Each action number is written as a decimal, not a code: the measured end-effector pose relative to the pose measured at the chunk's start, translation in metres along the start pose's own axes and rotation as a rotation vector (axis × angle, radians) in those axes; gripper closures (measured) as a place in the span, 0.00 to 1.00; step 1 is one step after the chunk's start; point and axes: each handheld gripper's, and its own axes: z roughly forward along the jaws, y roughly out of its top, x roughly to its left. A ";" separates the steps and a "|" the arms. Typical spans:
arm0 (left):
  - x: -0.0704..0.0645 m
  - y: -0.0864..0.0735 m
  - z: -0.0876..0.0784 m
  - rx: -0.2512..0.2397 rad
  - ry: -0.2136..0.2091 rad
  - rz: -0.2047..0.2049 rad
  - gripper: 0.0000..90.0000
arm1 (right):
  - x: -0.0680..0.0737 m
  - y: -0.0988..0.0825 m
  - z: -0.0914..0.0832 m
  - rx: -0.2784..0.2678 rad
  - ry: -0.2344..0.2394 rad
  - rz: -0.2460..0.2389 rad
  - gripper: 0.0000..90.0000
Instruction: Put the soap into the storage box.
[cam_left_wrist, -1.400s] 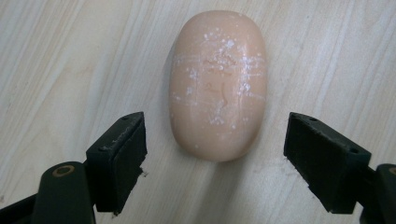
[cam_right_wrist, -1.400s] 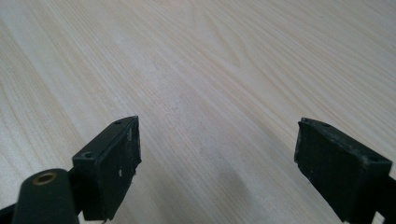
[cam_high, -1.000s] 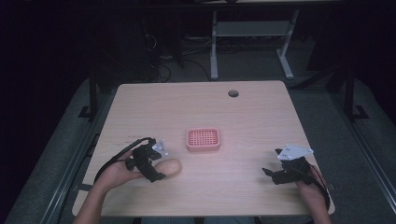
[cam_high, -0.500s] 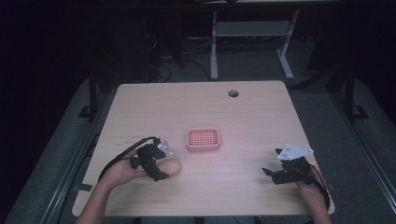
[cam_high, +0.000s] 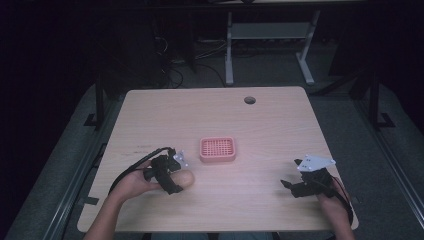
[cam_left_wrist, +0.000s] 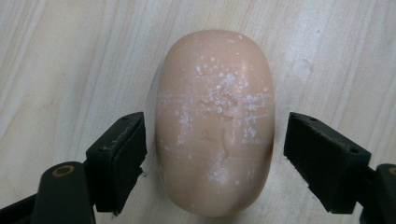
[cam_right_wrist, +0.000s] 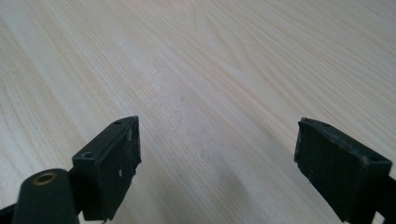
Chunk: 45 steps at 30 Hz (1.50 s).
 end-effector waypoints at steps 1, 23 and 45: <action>0.000 0.000 0.000 0.000 0.000 0.000 0.23 | 0.000 0.000 0.000 0.000 0.000 0.000 0.16; 0.001 0.002 0.009 0.018 -0.007 0.010 0.32 | 0.000 0.000 0.000 -0.003 0.000 -0.005 0.16; -0.003 0.005 0.008 0.027 -0.001 0.031 0.36 | 0.000 0.000 -0.001 -0.004 0.002 0.002 0.16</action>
